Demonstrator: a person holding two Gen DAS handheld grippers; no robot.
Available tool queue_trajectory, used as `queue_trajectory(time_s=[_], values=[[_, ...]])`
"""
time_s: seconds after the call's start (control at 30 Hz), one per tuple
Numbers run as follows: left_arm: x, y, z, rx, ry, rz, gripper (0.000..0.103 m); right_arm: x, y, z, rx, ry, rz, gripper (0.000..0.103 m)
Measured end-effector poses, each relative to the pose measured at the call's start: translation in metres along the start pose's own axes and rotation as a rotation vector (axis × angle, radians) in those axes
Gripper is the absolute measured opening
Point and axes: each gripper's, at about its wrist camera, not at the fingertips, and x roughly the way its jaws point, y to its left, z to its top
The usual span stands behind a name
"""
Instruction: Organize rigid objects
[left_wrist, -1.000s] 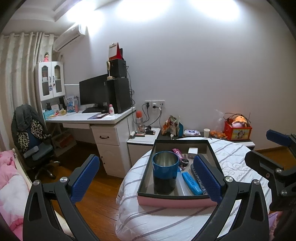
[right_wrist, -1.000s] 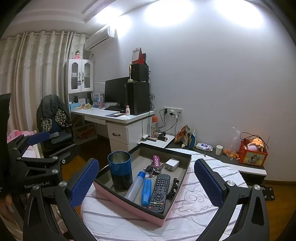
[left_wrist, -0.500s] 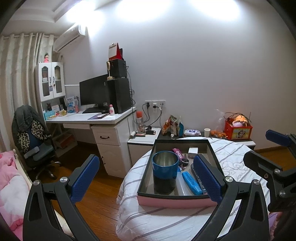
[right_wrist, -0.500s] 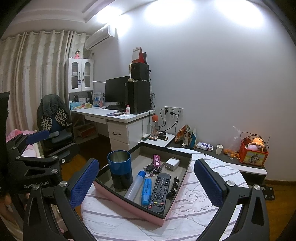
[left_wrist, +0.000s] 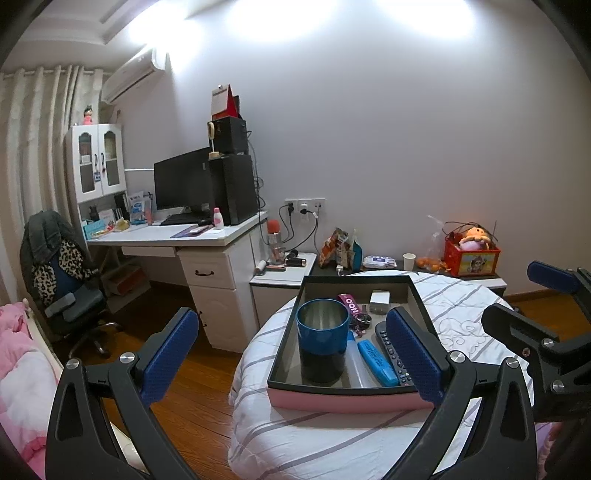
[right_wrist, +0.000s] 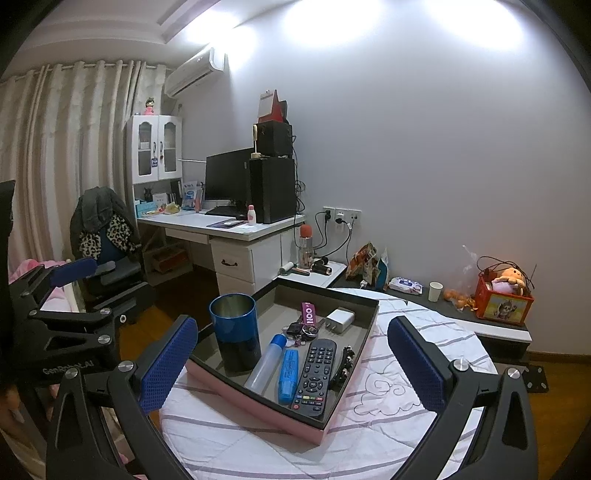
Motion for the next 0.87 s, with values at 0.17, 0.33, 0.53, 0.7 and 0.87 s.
queue_trajectory(time_s=[0.17, 0.33, 0.53, 0.7, 0.87], values=[[-0.0003, -0.0009, 0.0002, -0.001, 0.002, -0.004, 0.103, -0.0001, 0.0004, -0.0009, -0.003, 0.006, 0.001, 0.103], [0.0000, -0.0012, 0.0002, 0.001, 0.003, -0.003, 0.103, 0.0000, 0.0002, -0.0012, -0.002, 0.007, 0.001, 0.103], [-0.0009, -0.0024, 0.0006, 0.000, 0.004, -0.006, 0.103, -0.0008, 0.0021, -0.0028, -0.001, 0.007, -0.004, 0.103], [-0.0010, -0.0037, 0.0014, 0.002, 0.013, -0.017, 0.103, -0.0006, 0.0019, -0.0030, 0.000, 0.007, -0.003, 0.103], [0.0011, -0.0035, 0.0015, 0.006, 0.026, -0.024, 0.103, 0.0011, 0.0013, -0.0032, 0.003, 0.010, -0.008, 0.103]])
